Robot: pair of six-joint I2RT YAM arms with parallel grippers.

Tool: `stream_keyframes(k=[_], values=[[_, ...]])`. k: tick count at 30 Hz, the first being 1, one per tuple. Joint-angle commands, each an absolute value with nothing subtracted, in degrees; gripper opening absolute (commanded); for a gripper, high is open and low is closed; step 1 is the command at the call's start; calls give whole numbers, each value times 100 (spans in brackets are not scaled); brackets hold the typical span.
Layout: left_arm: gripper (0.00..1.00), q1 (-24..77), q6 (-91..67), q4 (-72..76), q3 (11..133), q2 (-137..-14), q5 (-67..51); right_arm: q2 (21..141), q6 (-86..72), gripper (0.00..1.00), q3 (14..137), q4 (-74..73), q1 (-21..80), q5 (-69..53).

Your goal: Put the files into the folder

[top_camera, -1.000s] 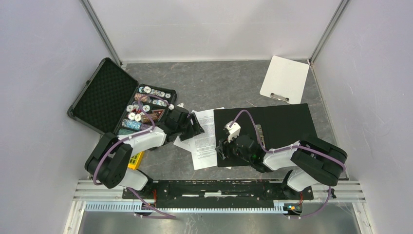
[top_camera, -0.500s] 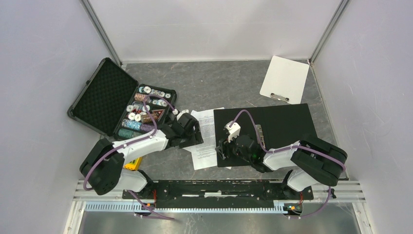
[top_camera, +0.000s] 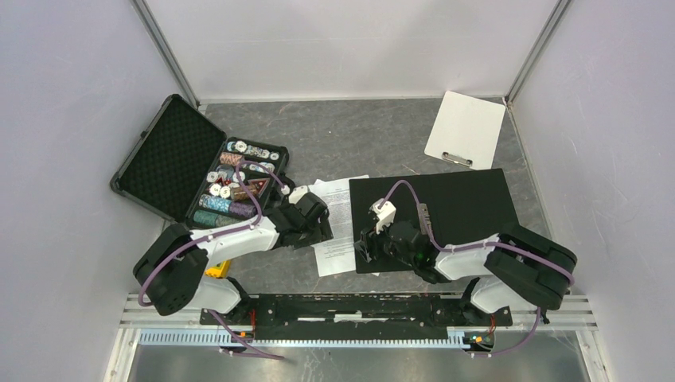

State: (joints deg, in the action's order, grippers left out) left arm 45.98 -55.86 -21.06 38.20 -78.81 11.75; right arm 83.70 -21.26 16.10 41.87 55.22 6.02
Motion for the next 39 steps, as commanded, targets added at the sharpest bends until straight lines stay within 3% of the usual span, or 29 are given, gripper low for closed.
stream_keyframes(k=[1,6,18,39], values=[[78,4701,-6008,-1871,3761,-8126,1257,7809,-2109,63,1536,3945,5509,498],[78,4720,-6056,-1733,3679,-8068,1317,7372,-1891,63,1450,3560,5498,871],[77,4844,-6272,-1432,3643,-7923,1158,8115,-2079,60,1015,4039,5458,917],[77,4938,-6337,-132,3366,-7813,886,8114,-2117,60,803,4276,5458,832]])
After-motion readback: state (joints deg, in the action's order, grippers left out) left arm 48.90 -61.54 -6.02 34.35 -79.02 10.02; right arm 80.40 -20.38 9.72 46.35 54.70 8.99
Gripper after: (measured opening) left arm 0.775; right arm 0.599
